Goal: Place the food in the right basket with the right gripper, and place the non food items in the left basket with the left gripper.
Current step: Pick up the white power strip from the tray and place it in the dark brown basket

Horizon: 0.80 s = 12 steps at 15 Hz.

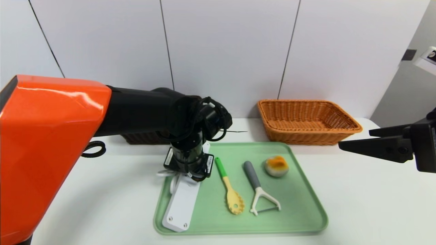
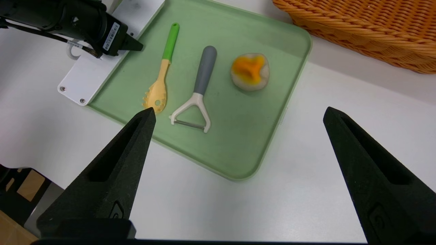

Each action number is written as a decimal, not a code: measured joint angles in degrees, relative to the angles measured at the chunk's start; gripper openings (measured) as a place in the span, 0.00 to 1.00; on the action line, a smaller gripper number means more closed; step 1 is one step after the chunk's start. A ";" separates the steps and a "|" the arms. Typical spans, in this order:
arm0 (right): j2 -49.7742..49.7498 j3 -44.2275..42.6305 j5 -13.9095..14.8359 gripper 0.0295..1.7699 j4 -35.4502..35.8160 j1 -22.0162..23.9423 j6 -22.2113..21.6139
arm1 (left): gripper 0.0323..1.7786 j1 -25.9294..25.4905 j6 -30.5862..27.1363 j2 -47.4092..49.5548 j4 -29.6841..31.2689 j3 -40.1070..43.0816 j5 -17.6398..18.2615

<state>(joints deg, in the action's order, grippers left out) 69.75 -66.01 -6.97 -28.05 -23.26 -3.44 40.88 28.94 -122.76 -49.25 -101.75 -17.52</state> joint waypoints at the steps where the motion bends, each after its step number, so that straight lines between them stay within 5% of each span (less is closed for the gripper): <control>1: 0.00 -0.05 0.01 0.96 0.00 0.00 -0.02 | 0.63 0.00 -0.09 0.27 -0.02 0.00 0.00; 12: -0.05 -0.30 -0.07 0.96 0.07 0.00 0.02 | 0.56 0.07 -1.60 7.70 -0.85 0.07 0.00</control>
<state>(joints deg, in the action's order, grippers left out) 69.71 -66.32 -7.05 -27.98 -23.26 -3.41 40.95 27.34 -115.05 -50.10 -101.68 -17.52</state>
